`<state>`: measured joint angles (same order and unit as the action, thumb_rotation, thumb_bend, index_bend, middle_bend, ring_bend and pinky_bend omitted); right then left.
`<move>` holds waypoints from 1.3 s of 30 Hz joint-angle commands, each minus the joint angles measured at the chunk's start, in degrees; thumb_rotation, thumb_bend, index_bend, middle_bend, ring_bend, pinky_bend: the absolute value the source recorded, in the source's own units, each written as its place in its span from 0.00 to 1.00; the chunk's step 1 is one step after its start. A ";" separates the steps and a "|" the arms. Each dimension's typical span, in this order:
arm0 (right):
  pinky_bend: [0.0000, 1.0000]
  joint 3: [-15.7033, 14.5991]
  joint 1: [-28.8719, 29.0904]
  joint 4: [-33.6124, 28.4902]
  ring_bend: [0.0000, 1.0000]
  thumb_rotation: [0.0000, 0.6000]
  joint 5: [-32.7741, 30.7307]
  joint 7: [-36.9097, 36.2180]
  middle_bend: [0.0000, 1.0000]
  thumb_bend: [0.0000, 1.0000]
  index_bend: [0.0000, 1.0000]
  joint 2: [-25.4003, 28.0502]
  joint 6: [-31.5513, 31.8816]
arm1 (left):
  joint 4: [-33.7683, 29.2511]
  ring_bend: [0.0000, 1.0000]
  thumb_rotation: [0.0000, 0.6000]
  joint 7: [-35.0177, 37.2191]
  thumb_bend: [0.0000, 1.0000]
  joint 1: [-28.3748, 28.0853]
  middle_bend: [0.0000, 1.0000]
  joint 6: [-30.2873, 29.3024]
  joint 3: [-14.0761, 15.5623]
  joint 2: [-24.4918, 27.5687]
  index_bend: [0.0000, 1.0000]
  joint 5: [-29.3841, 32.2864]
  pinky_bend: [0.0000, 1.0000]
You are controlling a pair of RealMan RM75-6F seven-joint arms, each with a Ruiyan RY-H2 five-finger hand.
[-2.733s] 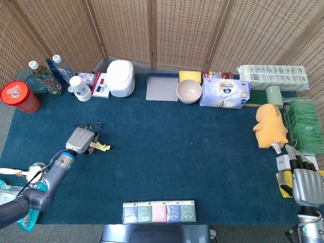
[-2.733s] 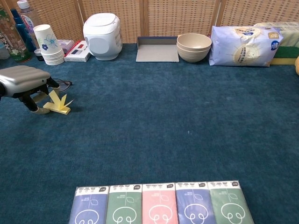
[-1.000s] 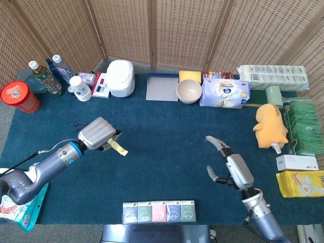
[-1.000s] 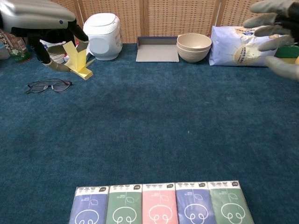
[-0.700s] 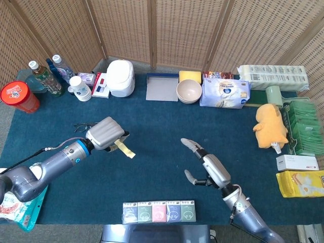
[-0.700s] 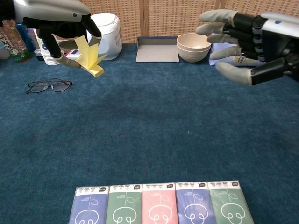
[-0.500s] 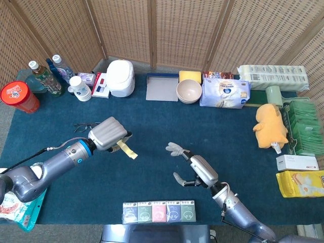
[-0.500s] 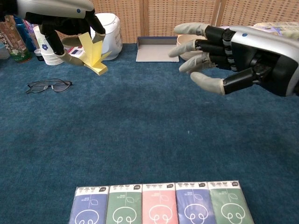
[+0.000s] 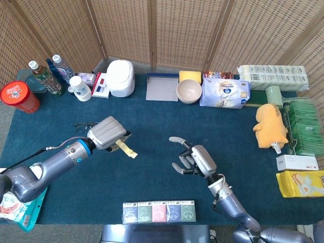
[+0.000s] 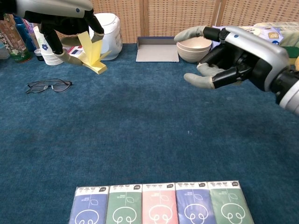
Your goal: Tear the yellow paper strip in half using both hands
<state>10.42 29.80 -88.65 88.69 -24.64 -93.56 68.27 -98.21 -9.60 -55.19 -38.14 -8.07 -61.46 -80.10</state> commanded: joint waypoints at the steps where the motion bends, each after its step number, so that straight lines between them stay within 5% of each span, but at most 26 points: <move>1: 1.00 0.17 0.72 0.74 1.00 1.00 -0.89 -0.58 1.00 0.33 0.29 -1.21 -0.44 | 0.17 0.89 1.00 0.02 0.35 -0.41 0.81 0.30 0.00 -0.44 0.65 0.27 0.97; 39: 1.00 2.93 9.21 -5.58 1.00 1.00 -9.32 2.58 0.98 0.33 0.28 -1.04 -12.04 | 1.61 0.89 1.00 -2.43 0.35 -3.33 0.81 -0.18 1.34 -7.14 0.65 0.97 0.97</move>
<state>13.28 38.93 -94.14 79.44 -22.08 -94.61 56.31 -96.66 -11.98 -58.49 -38.27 -6.73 -68.55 -79.16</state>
